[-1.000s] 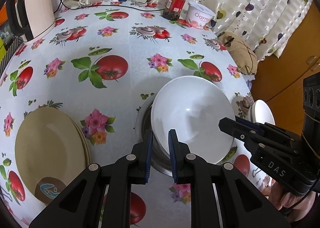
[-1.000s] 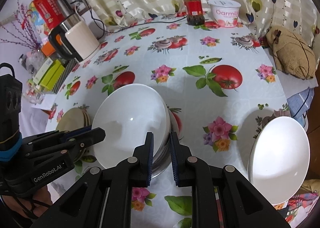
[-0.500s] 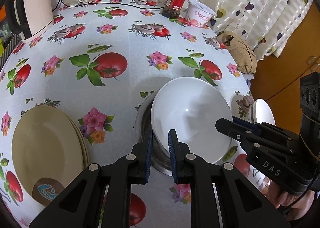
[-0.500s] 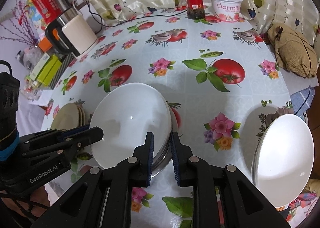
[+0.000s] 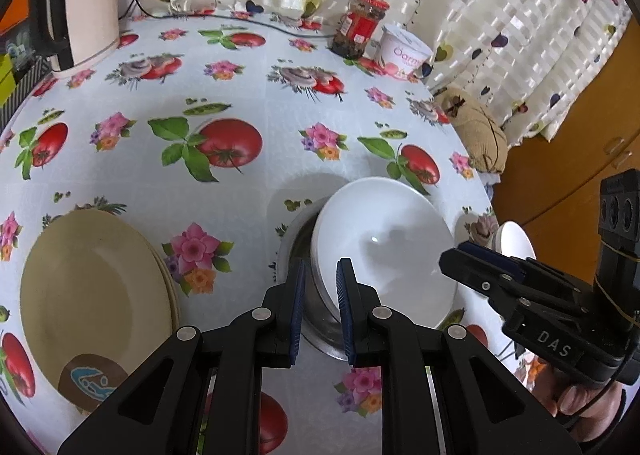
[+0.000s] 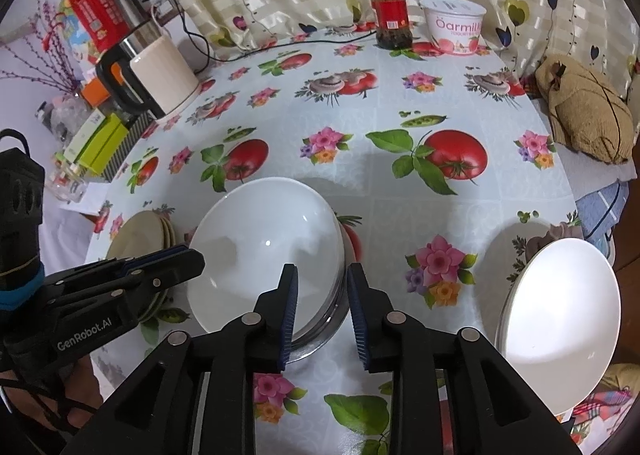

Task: Organize plates and bowls
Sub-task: 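Lower the white bowl into the steel bowl and open both grippers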

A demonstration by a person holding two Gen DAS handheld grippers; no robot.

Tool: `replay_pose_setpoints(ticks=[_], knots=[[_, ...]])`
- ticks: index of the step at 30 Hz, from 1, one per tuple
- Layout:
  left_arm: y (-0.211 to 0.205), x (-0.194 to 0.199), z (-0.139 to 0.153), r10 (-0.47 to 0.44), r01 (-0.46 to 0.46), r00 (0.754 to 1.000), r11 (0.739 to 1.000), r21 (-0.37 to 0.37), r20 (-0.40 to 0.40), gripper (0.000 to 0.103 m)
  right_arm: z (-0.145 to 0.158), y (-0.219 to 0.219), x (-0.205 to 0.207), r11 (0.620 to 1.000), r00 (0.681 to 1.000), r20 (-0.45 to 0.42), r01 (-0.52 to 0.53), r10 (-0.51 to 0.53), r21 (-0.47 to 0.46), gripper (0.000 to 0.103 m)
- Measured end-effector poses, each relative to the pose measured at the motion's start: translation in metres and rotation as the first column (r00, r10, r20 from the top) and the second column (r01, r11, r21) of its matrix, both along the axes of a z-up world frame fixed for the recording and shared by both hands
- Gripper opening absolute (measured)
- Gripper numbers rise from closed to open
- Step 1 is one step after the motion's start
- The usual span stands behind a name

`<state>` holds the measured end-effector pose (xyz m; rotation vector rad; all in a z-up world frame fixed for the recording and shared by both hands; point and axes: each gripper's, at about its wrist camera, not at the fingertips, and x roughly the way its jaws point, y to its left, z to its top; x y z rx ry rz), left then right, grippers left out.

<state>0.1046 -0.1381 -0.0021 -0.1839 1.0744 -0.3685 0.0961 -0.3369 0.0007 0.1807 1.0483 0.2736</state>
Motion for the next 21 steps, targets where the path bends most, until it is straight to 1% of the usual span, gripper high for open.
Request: replay_pose_setpoints(ticks=[3, 5, 7, 10, 18, 21], knots=[[0.001, -0.003, 0.007, 0.012, -0.013, 0.999, 1.0, 0.015, 0.049, 0.019, 0.005, -0.003, -0.002, 1.0, 1.0, 0.012, 0.004, -0.004, 0.006, 0.029], [0.001, -0.006, 0.013, 0.021, -0.026, 0.995, 0.999, 0.046, 0.095, 0.026, 0.008, -0.004, -0.003, 1.0, 1.0, 0.02, 0.007, -0.007, 0.01, 0.029], [0.001, -0.006, 0.016, 0.02, -0.026, 0.994, 0.998, 0.058, 0.108, 0.032, 0.011, -0.005, -0.005, 1.0, 1.0, 0.028, 0.006, -0.006, 0.014, 0.03], [0.0, -0.006, 0.018, 0.008, -0.019, 0.991, 0.997, 0.078, 0.135, 0.035, 0.014, -0.006, -0.007, 1.0, 0.999, 0.034, 0.007, -0.008, 0.017, 0.03], [-0.012, -0.013, 0.018, -0.048, 0.036, 0.989, 0.995, 0.089, 0.138, 0.036, 0.016, -0.007, -0.011, 1.0, 0.999, 0.043, 0.008, -0.009, 0.024, 0.031], [-0.013, -0.012, 0.017, -0.039, 0.03, 0.993, 0.997, 0.077, 0.108, 0.036, 0.019, -0.007, -0.013, 1.0, 0.999, 0.049, 0.009, -0.01, 0.025, 0.031]])
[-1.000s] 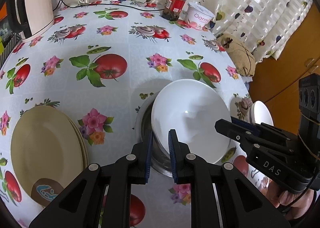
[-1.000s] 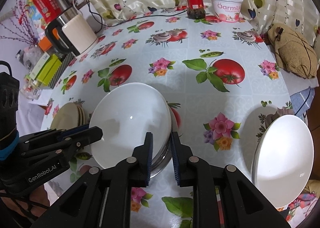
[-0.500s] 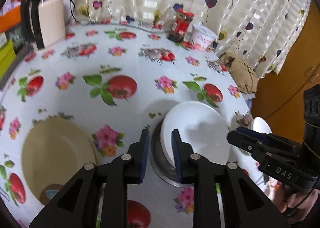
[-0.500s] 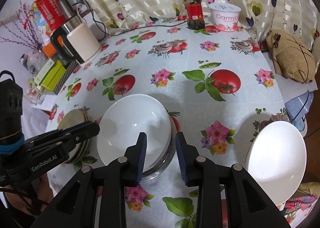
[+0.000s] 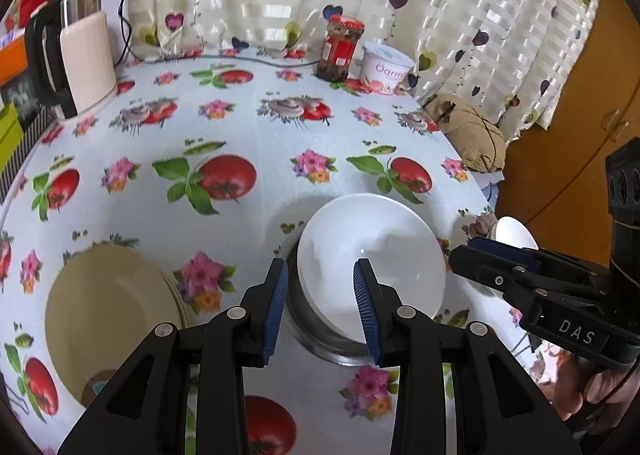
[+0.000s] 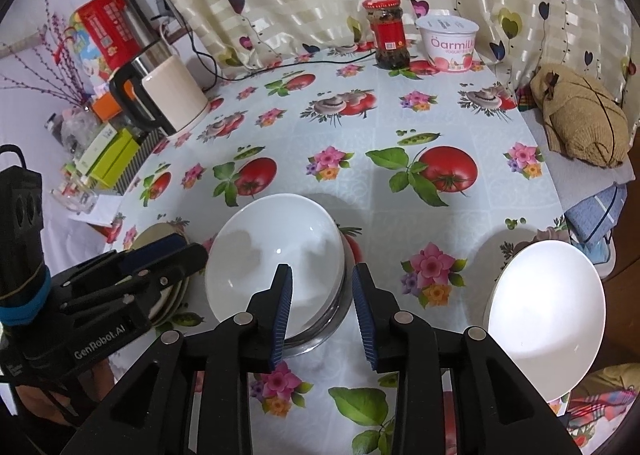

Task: Organize plates and bowls
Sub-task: 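Lower the white bowl into the steel bowl and open both grippers, then move both grippers toward the next white bowl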

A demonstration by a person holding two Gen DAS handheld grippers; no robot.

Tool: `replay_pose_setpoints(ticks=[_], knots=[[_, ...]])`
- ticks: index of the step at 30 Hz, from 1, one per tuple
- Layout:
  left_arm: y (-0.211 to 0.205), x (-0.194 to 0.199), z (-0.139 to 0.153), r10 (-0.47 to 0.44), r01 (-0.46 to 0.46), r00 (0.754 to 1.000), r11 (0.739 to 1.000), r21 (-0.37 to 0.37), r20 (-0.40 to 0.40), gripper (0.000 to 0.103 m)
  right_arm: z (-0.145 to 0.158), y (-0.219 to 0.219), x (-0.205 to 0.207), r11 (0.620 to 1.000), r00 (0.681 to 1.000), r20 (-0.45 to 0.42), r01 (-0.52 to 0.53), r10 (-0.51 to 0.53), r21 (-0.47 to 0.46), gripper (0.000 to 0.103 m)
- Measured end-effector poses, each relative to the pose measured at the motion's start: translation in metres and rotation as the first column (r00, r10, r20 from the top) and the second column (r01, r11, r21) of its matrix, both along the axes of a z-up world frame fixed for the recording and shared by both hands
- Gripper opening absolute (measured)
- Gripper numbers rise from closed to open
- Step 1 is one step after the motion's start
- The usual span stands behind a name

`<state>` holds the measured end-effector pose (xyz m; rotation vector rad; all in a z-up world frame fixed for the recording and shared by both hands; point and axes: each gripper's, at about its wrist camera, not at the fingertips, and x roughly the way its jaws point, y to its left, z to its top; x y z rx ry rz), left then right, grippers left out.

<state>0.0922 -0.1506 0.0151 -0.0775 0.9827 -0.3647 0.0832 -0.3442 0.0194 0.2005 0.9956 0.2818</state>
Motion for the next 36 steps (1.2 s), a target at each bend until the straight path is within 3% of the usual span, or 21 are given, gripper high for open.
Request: replay_pose_setpoints(ticks=[11, 36], knots=[[-0.002, -0.003, 0.006, 0.009, -0.009, 1.0, 1.0, -0.005, 0.006, 0.035, 0.007, -0.005, -0.008, 1.0, 1.0, 0.017, 0.012, -0.012, -0.007, 0.031], [-0.025, -0.01, 0.023, -0.051, 0.052, 0.998, 0.998, -0.028, 0.025, 0.036, 0.025, -0.027, -0.026, 0.998, 0.996, 0.072, 0.057, -0.055, -0.024, 0.043]])
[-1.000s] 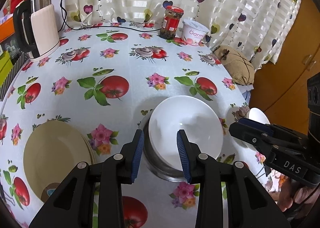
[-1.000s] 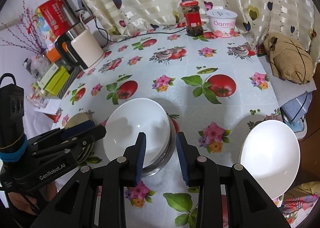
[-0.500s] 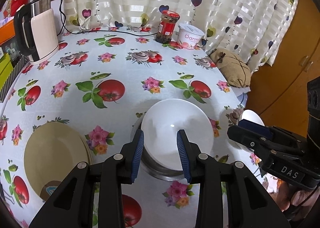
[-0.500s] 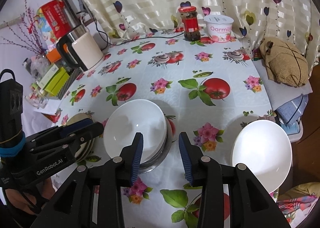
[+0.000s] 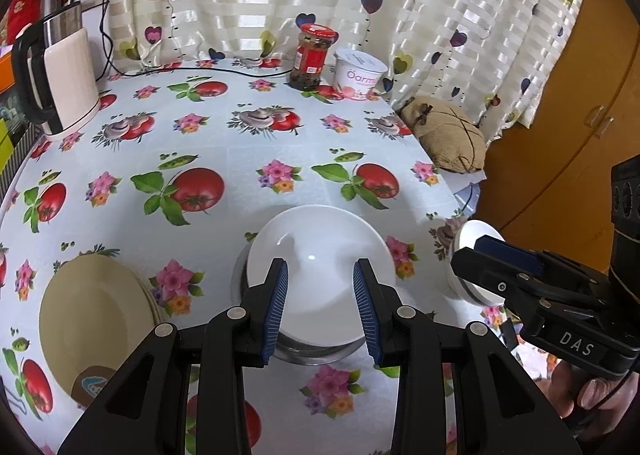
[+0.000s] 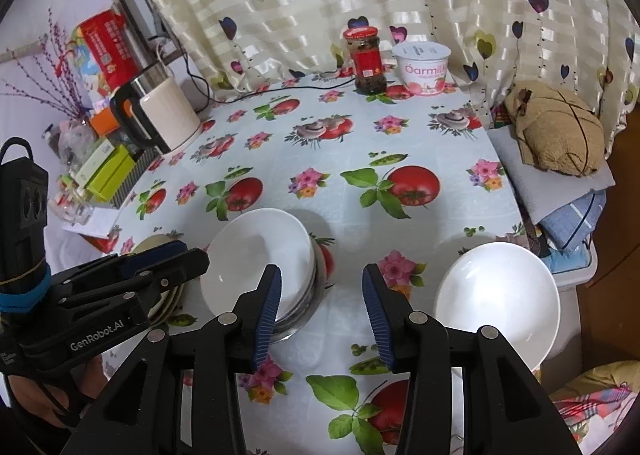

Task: Organize plates and bowls
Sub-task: 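Move both grippers toward the next white bowl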

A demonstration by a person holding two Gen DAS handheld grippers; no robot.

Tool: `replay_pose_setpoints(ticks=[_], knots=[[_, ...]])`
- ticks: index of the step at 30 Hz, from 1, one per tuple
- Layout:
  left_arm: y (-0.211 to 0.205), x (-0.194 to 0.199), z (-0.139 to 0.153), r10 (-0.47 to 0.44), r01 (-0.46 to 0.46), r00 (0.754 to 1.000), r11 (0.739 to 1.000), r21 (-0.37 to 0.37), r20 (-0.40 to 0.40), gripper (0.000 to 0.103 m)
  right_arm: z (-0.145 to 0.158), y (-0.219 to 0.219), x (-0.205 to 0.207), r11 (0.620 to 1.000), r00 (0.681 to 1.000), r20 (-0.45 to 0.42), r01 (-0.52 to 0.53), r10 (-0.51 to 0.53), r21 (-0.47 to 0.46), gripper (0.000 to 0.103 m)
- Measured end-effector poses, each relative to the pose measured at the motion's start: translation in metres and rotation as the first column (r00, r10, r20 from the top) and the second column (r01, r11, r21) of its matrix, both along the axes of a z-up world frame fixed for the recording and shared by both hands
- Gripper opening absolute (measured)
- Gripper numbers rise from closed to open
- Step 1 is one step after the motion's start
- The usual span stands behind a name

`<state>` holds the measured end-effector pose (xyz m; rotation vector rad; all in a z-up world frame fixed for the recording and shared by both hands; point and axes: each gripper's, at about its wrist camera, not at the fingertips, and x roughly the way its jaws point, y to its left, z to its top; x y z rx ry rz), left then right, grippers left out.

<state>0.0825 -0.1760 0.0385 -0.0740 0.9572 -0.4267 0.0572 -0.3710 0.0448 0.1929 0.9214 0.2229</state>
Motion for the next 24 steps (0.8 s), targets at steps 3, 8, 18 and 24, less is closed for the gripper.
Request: replay_pose_setpoints(ticks=[3, 8, 18, 24], knots=[[-0.004, -0.001, 0.002, -0.012, 0.012, 1.0, 1.0, -0.012, 0.002, 0.036, 0.002, -0.004, -0.004, 1.0, 1.0, 0.005, 0.01, -0.01, 0.001, 0.044], [-0.009, -0.002, 0.005, -0.031, 0.03, 1.0, 0.999, -0.031, -0.001, 0.036, 0.005, -0.012, -0.008, 1.0, 1.0, 0.013, 0.024, -0.024, -0.004, 0.045], [-0.028, -0.002, 0.009, -0.075, 0.076, 0.997, 0.997, -0.032, 0.019, 0.036, 0.008, -0.033, -0.013, 0.998, 0.998, 0.024, 0.06, -0.06, -0.009, 0.046], [-0.047, -0.002, 0.011, -0.114, 0.114, 0.993, 0.993, -0.021, 0.024, 0.036, 0.009, -0.049, -0.016, 0.996, 0.995, 0.028, 0.093, -0.092, -0.008, 0.046]])
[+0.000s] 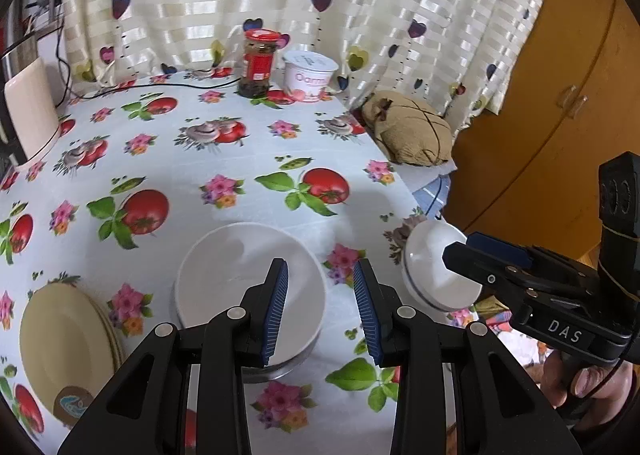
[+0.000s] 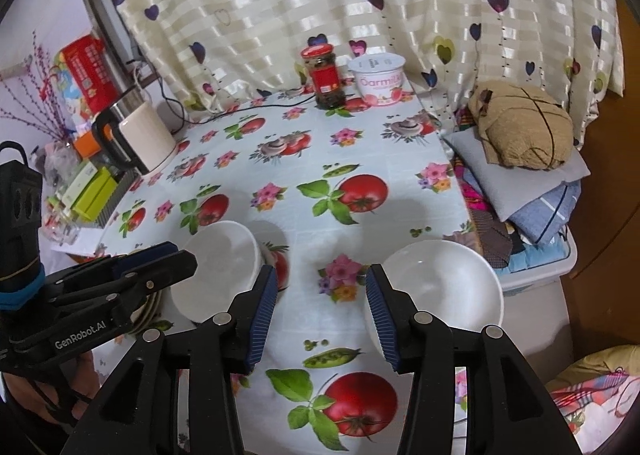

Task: Organize plates and bowls
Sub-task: 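Move both grippers toward the next white bowl, then close both grippers on the rim of the white bowl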

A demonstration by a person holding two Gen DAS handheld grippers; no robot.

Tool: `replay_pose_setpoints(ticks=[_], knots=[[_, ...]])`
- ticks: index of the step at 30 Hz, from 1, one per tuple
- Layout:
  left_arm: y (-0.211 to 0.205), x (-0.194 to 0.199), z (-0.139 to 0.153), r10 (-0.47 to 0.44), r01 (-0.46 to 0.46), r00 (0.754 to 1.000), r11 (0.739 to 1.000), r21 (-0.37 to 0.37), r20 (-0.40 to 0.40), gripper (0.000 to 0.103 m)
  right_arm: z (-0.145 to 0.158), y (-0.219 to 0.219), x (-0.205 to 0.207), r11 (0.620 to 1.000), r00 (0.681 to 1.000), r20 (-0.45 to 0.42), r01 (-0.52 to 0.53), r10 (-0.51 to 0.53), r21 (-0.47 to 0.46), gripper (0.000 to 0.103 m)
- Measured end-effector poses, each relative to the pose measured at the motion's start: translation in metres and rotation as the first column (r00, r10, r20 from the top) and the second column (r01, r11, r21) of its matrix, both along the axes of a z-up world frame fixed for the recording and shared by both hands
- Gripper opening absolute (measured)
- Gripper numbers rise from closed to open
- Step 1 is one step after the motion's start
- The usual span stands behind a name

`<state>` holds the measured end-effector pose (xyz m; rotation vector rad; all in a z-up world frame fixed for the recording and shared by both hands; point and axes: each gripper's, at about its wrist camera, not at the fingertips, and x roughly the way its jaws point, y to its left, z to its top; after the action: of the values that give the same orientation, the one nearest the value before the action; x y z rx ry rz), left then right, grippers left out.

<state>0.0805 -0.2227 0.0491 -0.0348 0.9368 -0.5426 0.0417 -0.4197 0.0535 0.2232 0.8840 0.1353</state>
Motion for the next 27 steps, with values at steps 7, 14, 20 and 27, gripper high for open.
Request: replay_pose_setpoints(ticks=[7, 14, 20, 27], knots=[[-0.021, 0.0, 0.0, -0.039, 0.039, 0.999, 0.999, 0.009, 0.0, 0.036, 0.0, -0.019, -0.005, 0.999, 0.999, 0.003, 0.041, -0.041, 0.001, 0.046], [-0.037, -0.001, -0.001, -0.067, 0.067, 0.998, 0.998, 0.012, -0.005, 0.036, -0.001, -0.036, -0.011, 0.997, 0.997, 0.005, 0.08, -0.08, 0.0, 0.046], [-0.05, -0.001, -0.006, -0.091, 0.091, 0.996, 0.996, 0.004, -0.019, 0.036, -0.004, -0.051, -0.016, 0.993, 0.993, 0.001, 0.119, -0.119, 0.0, 0.046], [-0.066, 0.0, -0.016, -0.122, 0.122, 0.991, 0.993, -0.006, -0.051, 0.036, -0.013, -0.07, -0.02, 0.986, 0.986, -0.017, 0.165, -0.165, -0.001, 0.046]])
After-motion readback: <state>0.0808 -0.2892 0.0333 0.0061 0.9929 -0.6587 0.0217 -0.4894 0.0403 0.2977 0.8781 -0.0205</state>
